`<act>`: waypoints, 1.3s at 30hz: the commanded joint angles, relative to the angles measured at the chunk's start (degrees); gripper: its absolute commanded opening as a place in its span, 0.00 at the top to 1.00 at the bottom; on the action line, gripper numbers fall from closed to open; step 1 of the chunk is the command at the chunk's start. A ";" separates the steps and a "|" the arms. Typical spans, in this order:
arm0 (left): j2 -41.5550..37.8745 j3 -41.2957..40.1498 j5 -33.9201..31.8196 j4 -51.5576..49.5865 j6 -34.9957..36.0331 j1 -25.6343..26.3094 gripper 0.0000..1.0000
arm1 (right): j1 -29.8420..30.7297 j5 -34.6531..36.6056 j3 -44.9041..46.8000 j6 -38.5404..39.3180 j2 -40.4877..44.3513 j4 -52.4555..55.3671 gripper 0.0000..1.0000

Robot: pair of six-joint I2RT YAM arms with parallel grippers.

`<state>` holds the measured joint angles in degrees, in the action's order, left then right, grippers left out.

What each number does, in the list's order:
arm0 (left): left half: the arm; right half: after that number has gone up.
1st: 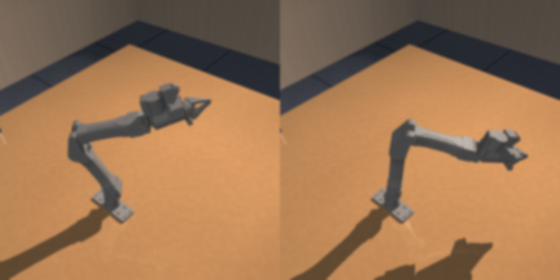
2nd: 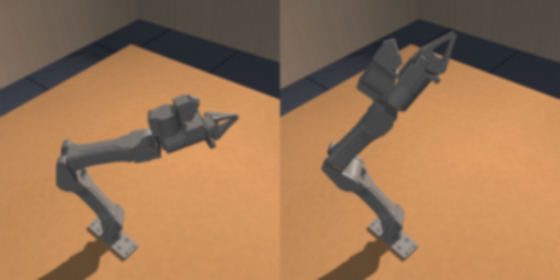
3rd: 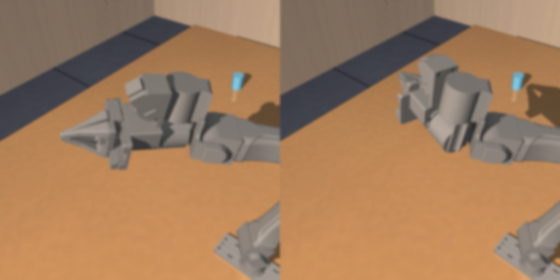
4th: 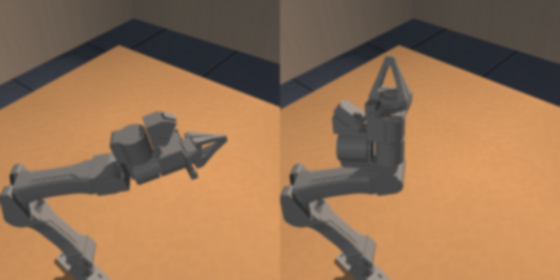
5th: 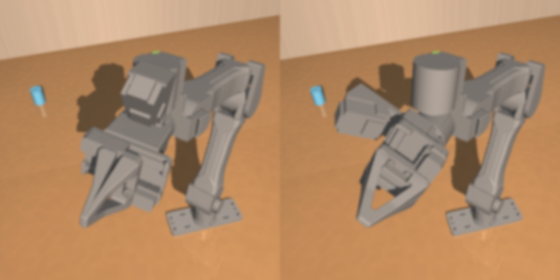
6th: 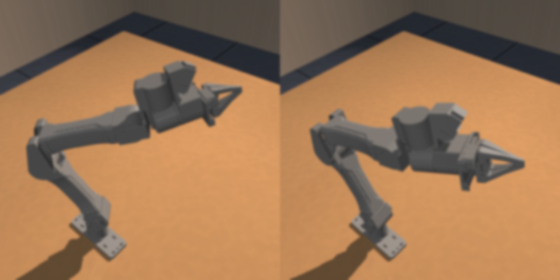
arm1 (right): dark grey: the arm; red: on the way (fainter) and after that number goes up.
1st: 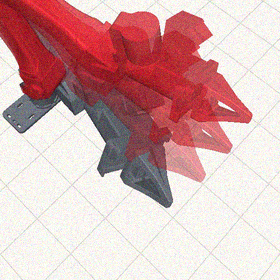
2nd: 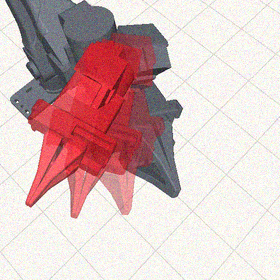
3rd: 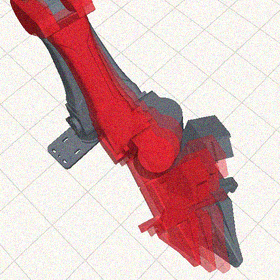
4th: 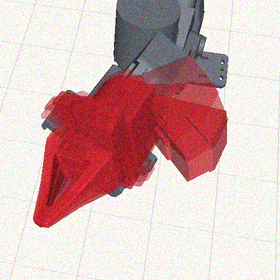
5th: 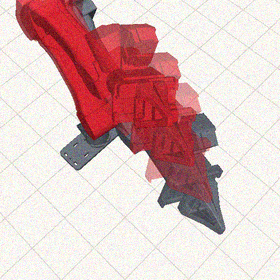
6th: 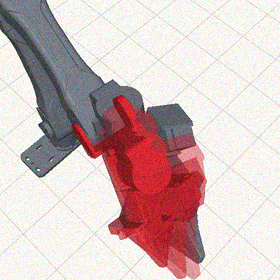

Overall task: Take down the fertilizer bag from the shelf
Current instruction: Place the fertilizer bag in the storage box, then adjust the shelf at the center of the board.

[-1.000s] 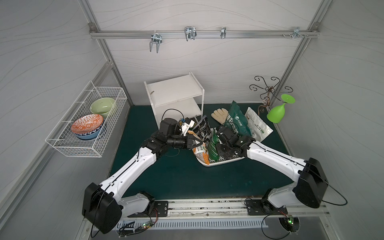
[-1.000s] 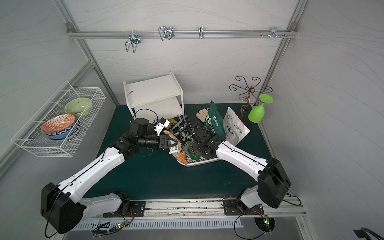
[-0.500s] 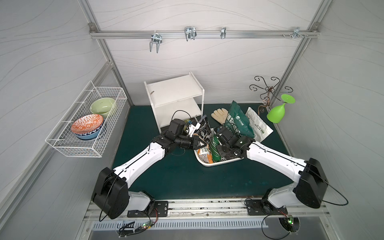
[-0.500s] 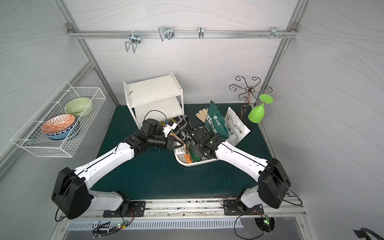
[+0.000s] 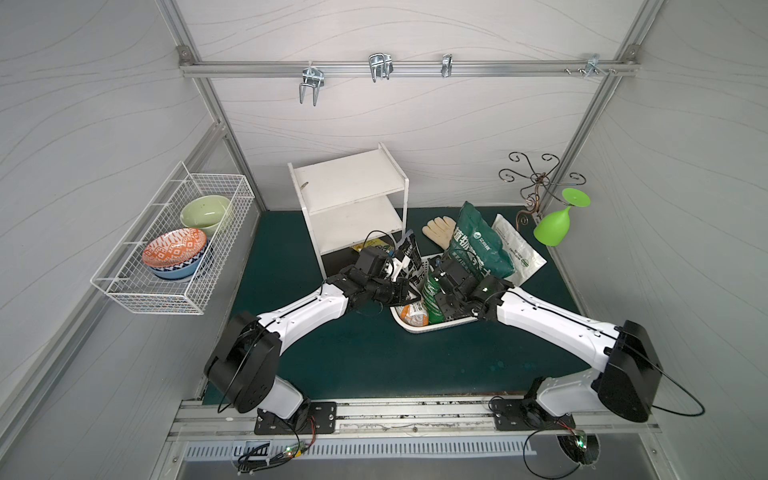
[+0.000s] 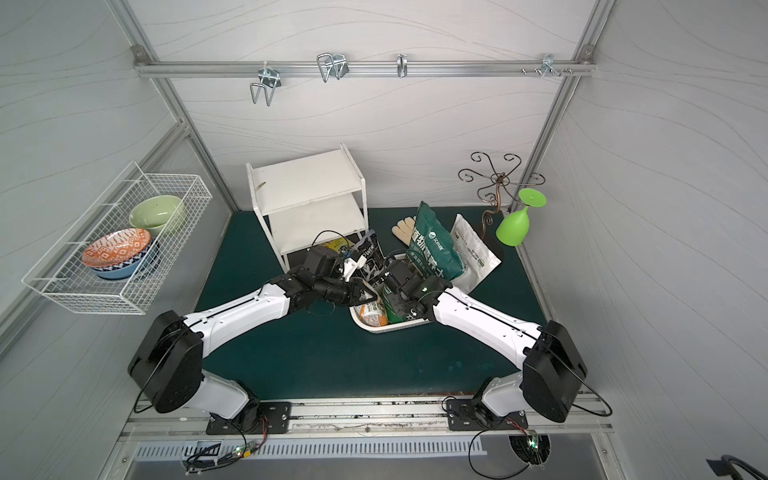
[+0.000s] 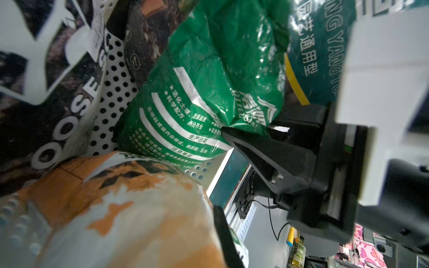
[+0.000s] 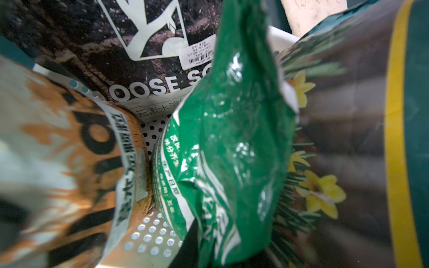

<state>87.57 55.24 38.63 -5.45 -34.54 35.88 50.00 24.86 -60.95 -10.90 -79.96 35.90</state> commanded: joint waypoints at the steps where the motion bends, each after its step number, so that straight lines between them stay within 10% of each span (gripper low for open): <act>1: 3.23 1.02 2.14 4.54 -2.11 1.21 1.00 | -1.09 9.78 -0.14 0.14 1.86 0.93 0.78; 4: 2.26 2.51 0.99 2.96 -0.86 1.20 1.00 | -1.13 9.62 -0.22 0.23 2.39 0.84 0.75; 7: -0.56 5.26 -1.72 -1.38 2.07 0.82 0.59 | -1.18 8.46 -0.57 0.83 3.38 0.76 0.60; 13: -10.29 9.04 -6.25 -3.60 2.98 -3.20 0.33 | -1.24 2.32 -3.97 1.16 6.55 0.84 0.22; 18: -18.96 10.06 -12.46 -4.62 9.32 -9.83 0.08 | -1.31 -3.93 -9.25 1.70 9.03 2.86 0.17; 26: -26.97 4.97 -21.49 -9.75 14.68 -21.07 0.07 | -1.38 -10.02 -13.49 0.47 13.63 4.82 0.14; 39: -33.91 -6.31 -47.74 -6.06 19.45 -24.68 0.05 | -1.23 -13.02 -12.32 -2.53 14.11 4.64 0.14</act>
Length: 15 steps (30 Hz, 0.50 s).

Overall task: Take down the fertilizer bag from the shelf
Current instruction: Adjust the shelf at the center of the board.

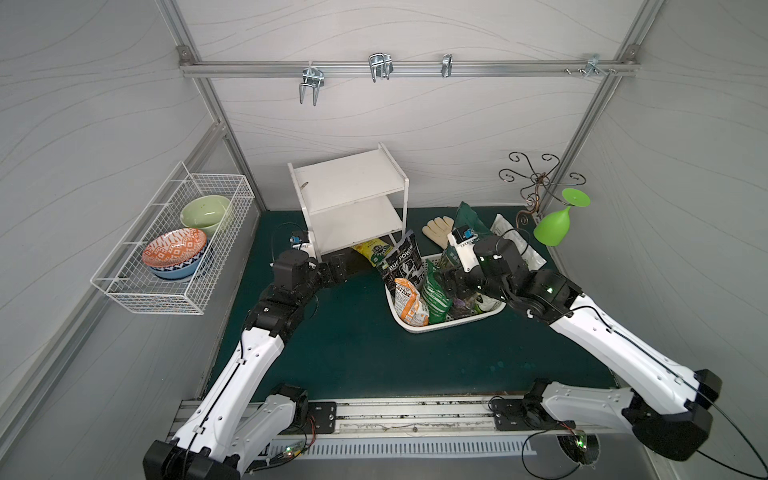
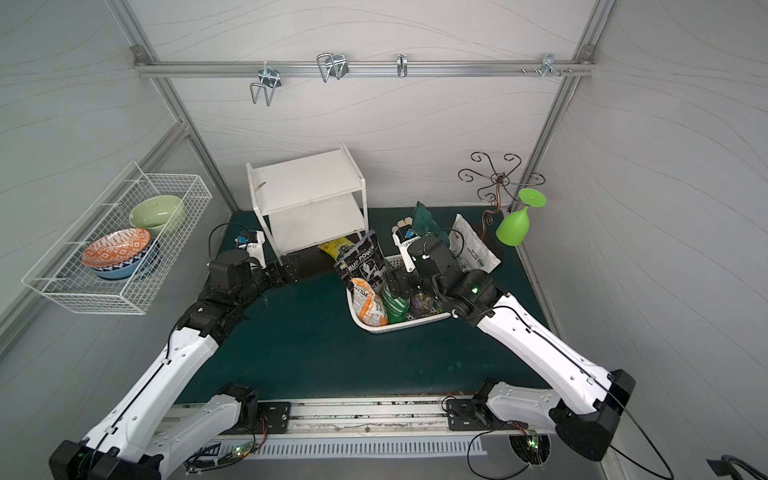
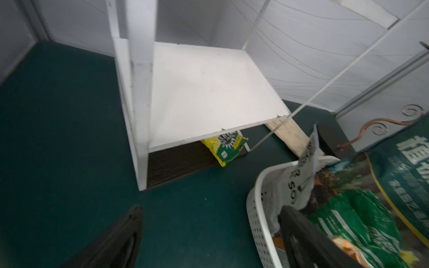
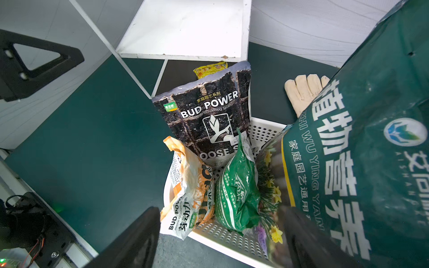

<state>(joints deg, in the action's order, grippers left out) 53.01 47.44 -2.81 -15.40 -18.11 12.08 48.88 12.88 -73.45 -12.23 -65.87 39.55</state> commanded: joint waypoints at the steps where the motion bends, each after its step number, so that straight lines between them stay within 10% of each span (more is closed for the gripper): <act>1: 1.90 1.67 -5.90 4.66 2.99 -1.35 0.05 | -0.13 -0.80 0.11 -1.21 -0.12 0.97 0.14; 15: 19.49 9.17 -10.65 17.03 0.24 -7.05 0.20 | -0.14 0.11 -0.17 -1.00 0.26 1.93 0.14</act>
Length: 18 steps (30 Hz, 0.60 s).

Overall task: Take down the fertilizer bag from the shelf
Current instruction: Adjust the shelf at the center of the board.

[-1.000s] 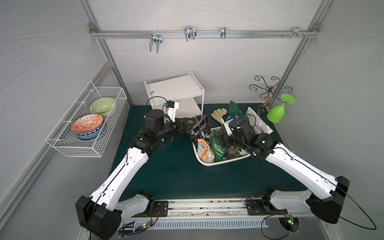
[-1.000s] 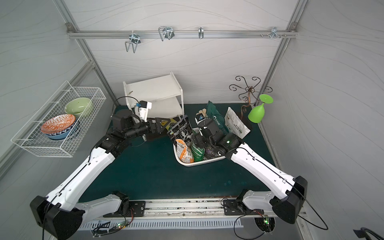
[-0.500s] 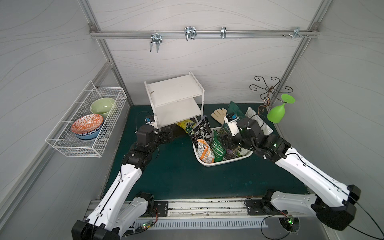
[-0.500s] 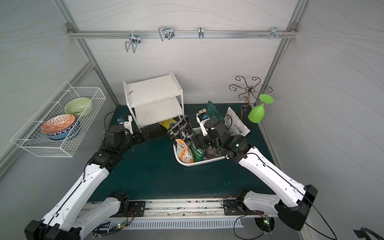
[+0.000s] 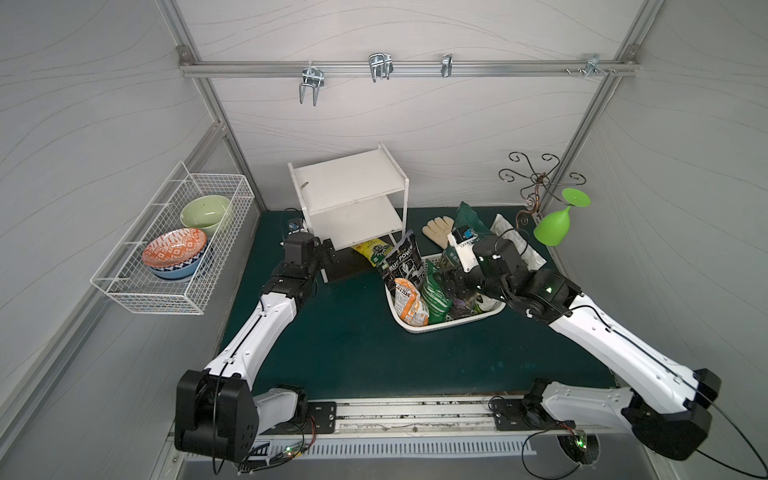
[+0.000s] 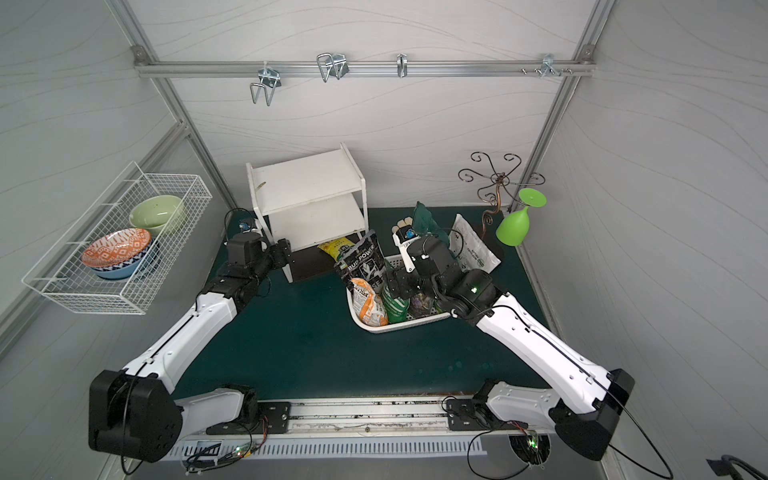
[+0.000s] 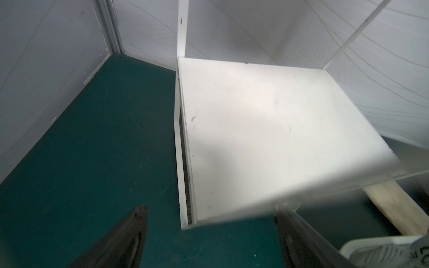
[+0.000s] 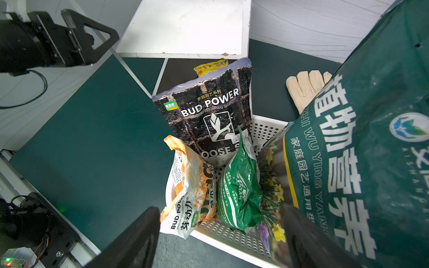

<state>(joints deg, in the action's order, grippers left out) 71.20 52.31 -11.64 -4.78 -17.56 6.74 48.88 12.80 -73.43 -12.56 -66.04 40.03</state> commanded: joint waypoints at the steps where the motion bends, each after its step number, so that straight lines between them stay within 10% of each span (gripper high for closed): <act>1: 2.13 5.06 -1.58 6.66 -0.41 -2.56 0.31 | -0.20 0.15 -0.13 -0.63 0.43 1.44 0.14; 5: 5.04 8.12 -0.93 6.91 -0.04 -4.94 0.68 | -0.22 -0.36 -0.65 -0.42 -0.35 1.63 0.14; 13: 10.93 13.69 0.88 5.30 -0.75 -8.66 0.58 | -0.24 -0.27 -0.69 0.25 -0.67 1.36 0.14; 18: 11.15 13.72 2.91 2.34 -2.36 -9.73 0.35 | -0.20 -0.20 -0.36 0.20 -0.47 1.50 0.14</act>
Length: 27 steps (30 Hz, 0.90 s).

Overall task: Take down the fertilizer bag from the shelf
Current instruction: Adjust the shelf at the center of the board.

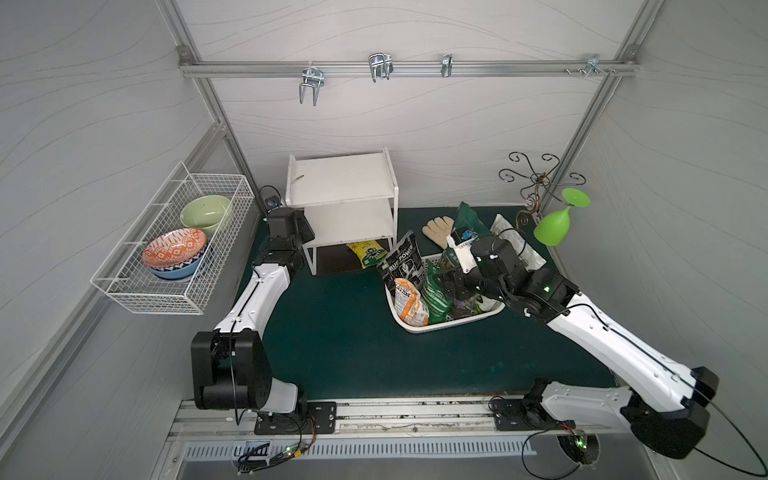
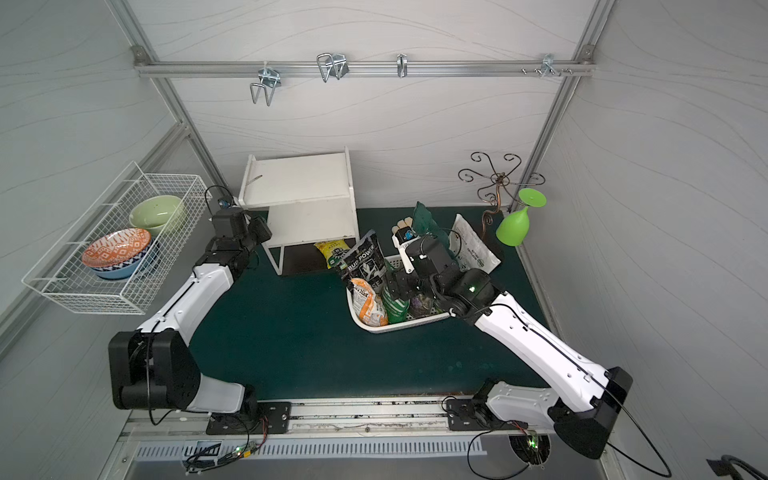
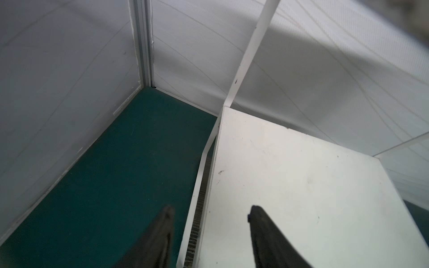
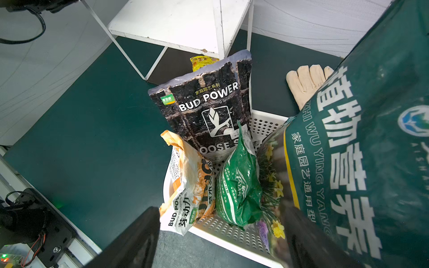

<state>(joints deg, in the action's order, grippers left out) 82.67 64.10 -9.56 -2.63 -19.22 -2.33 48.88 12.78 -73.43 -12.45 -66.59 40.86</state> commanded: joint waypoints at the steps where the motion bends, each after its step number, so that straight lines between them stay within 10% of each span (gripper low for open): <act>1: -0.94 1.36 0.68 -0.65 -1.08 -0.66 0.33 | -0.19 -0.20 -0.28 0.14 0.13 0.69 0.14; 27: -19.04 -20.34 12.05 -16.47 -29.19 5.60 0.27 | -0.27 -1.44 -0.66 1.04 0.31 0.89 0.13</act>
<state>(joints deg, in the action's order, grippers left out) 65.63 45.45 0.27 -21.65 -42.00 1.80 48.88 11.64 -73.45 -11.97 -67.35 41.06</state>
